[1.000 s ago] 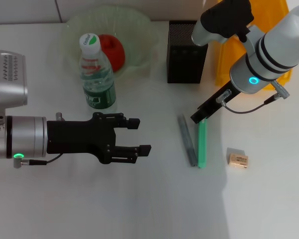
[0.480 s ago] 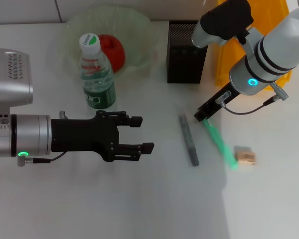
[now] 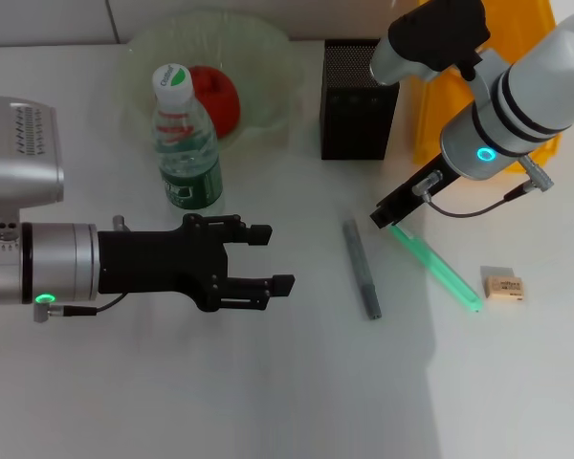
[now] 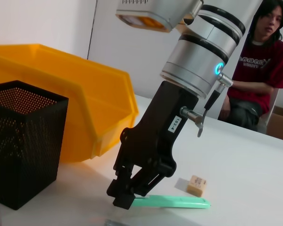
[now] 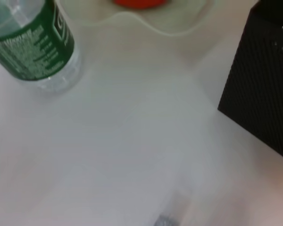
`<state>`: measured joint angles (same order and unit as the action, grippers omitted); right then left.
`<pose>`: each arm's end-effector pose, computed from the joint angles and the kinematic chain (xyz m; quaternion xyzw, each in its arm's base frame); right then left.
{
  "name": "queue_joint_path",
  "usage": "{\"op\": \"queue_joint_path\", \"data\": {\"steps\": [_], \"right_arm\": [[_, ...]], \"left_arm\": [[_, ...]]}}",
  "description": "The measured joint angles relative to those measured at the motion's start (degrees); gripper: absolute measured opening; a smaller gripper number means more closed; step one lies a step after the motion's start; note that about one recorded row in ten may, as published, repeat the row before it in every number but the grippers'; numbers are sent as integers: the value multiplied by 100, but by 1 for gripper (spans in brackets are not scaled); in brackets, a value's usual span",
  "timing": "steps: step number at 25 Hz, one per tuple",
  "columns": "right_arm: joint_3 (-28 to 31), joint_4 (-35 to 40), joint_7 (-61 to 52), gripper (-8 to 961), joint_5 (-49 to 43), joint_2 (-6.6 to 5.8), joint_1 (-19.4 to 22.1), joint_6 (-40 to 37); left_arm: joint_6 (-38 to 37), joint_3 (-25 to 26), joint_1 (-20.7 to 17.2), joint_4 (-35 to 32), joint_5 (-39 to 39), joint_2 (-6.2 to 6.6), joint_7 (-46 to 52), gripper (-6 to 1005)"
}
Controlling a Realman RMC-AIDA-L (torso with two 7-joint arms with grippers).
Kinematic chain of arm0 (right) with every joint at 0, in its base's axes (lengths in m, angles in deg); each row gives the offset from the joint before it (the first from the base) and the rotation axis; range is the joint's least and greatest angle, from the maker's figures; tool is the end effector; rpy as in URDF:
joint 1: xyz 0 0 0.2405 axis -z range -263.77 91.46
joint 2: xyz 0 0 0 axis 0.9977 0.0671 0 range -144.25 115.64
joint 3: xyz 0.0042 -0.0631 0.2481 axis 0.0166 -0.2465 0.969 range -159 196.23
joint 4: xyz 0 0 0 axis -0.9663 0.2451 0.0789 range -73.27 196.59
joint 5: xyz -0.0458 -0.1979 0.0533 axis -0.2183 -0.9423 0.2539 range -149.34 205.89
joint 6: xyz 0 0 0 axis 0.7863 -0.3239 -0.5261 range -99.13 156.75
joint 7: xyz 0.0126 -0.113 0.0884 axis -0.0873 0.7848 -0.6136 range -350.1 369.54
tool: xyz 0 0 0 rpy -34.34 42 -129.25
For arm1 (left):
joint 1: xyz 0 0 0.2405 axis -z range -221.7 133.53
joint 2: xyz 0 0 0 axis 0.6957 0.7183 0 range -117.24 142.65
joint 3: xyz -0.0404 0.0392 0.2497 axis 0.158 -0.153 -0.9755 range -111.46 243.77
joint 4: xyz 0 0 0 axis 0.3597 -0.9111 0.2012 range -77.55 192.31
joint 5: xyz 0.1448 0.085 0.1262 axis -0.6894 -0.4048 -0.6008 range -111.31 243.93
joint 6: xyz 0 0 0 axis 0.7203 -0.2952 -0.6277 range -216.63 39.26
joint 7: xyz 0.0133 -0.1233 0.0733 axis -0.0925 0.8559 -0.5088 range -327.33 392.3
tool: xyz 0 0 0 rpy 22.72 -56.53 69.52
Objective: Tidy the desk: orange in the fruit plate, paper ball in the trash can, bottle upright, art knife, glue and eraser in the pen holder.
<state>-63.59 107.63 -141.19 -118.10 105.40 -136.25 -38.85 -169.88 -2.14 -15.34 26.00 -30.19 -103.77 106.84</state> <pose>0.1776 0.4027 -0.0672 -0.8993 0.3601 -0.1640 0.1861 -0.2541 0.3125 -0.0479 -0.9605 -0.1745 -0.2079 0.0611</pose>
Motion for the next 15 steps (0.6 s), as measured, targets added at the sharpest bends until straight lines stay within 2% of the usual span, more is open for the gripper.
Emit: {"op": "queue_joint_path", "data": {"steps": [5,7,8,9,10,13,14,15], "right_arm": [[25,551,-6,169,165,-18,316,-131],[57,1199,-28,170,248,-26,636,-373],[57,1199,-28,171,248,-26,636,-373],[171,1786,-47,172,256,-29,890,-589],[171,1786,-47,172,256,-29,890,-589],[556,2629,-54,174,258,-36,1214,-833],[810,3235,-53,174,312,-35,1446,-933],[810,3235,-53,175,312,-35,1446,-933]], "left_arm": [[-2,0,-23,0,0,-7,0,771],[-33,0,-40,0,0,-7,-1,771],[-33,0,-40,0,0,-7,-1,771],[-46,0,-44,1,0,-7,0,771],[-46,0,-44,1,0,-7,0,771],[-56,1,-45,0,0,-6,0,771],[-63,0,-45,0,0,-6,-1,771],[-63,0,-45,0,0,-6,-1,771]]}}
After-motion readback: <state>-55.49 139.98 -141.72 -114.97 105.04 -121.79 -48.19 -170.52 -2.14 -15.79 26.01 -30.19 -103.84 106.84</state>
